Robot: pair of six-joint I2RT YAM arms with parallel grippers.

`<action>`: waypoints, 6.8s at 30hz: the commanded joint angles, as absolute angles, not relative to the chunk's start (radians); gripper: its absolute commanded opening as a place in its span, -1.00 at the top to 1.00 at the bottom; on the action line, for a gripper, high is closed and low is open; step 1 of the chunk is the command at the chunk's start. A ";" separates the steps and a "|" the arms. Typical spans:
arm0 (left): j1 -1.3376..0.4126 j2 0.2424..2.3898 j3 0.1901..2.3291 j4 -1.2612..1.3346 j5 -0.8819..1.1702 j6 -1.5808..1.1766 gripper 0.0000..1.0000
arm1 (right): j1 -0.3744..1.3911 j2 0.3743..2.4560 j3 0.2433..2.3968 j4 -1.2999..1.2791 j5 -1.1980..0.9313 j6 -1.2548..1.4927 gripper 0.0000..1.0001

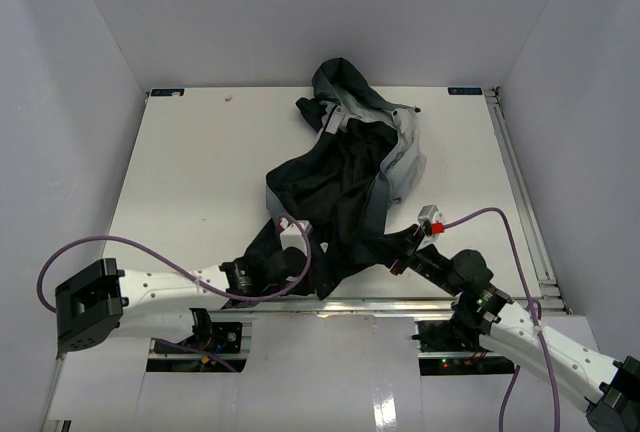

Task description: Zip up the jacket

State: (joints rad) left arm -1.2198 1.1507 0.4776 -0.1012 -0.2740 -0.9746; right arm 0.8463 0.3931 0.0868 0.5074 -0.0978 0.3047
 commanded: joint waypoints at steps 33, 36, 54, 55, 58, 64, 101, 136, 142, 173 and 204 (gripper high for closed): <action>-1.218 0.657 0.067 0.763 -0.188 -0.546 1.00 | 0.847 0.625 0.072 0.869 -0.402 0.369 0.85; -1.218 0.658 0.062 0.783 -0.179 -0.544 1.00 | 0.847 0.625 0.071 0.872 -0.402 0.372 0.85; -1.218 0.705 0.046 0.801 -0.179 -0.527 1.00 | 0.847 0.639 0.069 0.910 -0.410 0.406 0.85; -1.218 0.709 0.047 0.804 -0.179 -0.525 1.00 | 0.847 0.638 0.070 0.911 -0.410 0.407 0.85; -1.218 0.719 0.046 0.814 -0.179 -0.520 1.00 | 0.848 0.638 0.072 0.912 -0.410 0.410 0.85; -1.218 0.738 0.038 0.847 -0.177 -0.516 1.00 | 0.847 0.642 0.069 0.916 -0.408 0.414 0.85; -1.218 0.703 -0.047 0.923 -0.122 -0.402 1.00 | 0.847 0.688 0.109 0.921 -0.416 0.492 0.85; -1.218 0.717 -0.094 0.912 -0.114 -0.357 1.00 | 0.843 0.672 0.133 0.921 -0.414 0.540 0.85; -1.218 0.721 -0.094 0.911 -0.116 -0.356 1.00 | 0.839 0.660 0.133 0.917 -0.419 0.543 0.85; -1.218 0.690 -0.115 0.915 -0.096 -0.360 1.00 | 0.827 0.626 0.118 0.893 -0.391 0.537 0.85; -1.218 0.726 -0.103 0.920 -0.081 -0.361 1.00 | 0.815 0.641 0.132 0.888 -0.398 0.537 0.85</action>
State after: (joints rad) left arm -1.2194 0.7445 0.0456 0.8988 -0.0764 -0.3630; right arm 0.8205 0.6434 0.0898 0.8631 -0.3947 0.5400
